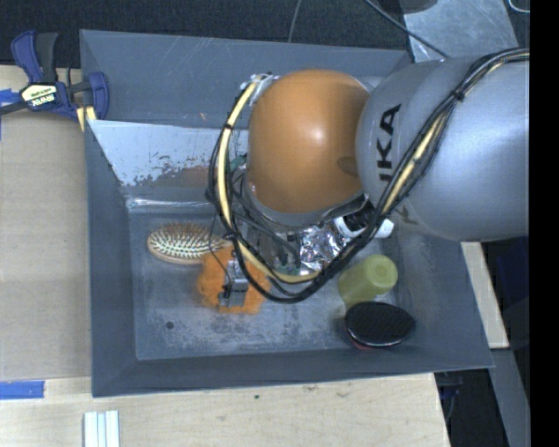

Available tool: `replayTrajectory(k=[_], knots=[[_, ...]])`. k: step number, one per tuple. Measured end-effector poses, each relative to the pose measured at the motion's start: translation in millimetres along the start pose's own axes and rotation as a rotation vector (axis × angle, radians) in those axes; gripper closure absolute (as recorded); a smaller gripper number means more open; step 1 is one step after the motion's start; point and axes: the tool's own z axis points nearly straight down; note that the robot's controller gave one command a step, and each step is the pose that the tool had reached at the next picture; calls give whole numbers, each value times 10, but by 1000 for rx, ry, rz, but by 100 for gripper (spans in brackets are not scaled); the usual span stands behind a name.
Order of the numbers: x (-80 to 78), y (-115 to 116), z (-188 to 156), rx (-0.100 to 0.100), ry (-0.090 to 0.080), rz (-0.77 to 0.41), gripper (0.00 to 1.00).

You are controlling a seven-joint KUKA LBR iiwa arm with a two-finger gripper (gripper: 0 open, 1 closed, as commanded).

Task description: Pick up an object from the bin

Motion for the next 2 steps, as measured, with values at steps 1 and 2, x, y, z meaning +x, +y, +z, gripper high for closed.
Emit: replayTrajectory(k=[1, 2], knots=[[-758, -340, 744, 1, -2, -144, 0], [-1050, -543, 1419, 1, -5, -232, 0]])
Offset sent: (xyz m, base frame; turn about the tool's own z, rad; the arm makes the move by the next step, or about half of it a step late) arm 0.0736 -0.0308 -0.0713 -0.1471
